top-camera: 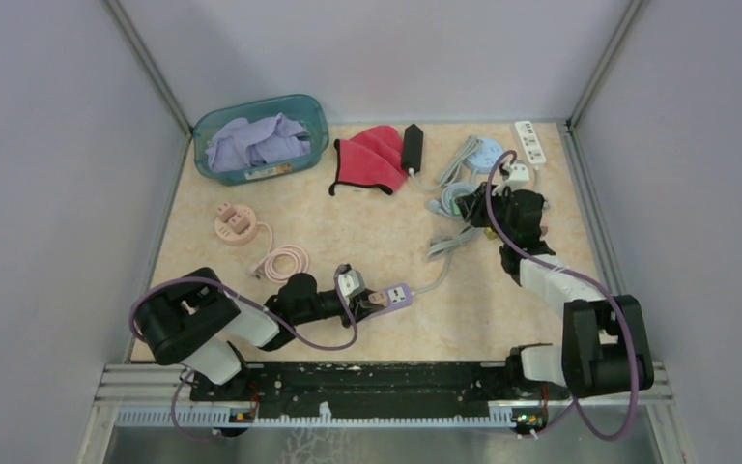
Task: Pull the plug off the socket
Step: Place the plug at the center of the board.
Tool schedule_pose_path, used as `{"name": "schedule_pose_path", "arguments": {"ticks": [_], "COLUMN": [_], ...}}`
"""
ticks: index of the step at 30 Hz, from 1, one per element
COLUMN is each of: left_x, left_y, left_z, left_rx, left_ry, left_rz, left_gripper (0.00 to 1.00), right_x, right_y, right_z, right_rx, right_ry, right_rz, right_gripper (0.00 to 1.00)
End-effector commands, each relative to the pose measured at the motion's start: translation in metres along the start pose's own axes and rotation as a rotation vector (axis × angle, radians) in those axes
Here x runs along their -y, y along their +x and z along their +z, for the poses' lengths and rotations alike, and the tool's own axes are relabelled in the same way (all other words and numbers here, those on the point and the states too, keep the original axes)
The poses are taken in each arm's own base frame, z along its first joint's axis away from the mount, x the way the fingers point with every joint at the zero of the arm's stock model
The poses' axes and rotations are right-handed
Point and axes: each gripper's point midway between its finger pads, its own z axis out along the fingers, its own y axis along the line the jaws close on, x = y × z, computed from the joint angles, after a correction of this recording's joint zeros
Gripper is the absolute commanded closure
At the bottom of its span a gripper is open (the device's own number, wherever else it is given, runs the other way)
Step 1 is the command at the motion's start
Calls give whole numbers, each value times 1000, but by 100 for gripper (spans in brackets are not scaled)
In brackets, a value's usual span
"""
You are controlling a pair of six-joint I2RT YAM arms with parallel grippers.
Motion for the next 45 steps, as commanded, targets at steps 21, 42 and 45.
{"name": "schedule_pose_path", "arguments": {"ticks": [21, 42, 45], "left_x": [1, 3, 4], "left_y": [17, 11, 5], "left_z": [-7, -11, -12], "left_rx": [-64, -48, -33], "left_ry": [-4, -4, -1], "left_rz": [-23, -40, -38], "left_gripper": [100, 98, 96], "right_x": [-65, -90, -105], "right_y": [49, -14, -32], "right_z": [114, 76, 39], "right_rx": [-410, -271, -194], "right_ry": [-430, -487, -573], "right_rz": [-13, -310, -489], "right_gripper": [87, 1, 1]}}
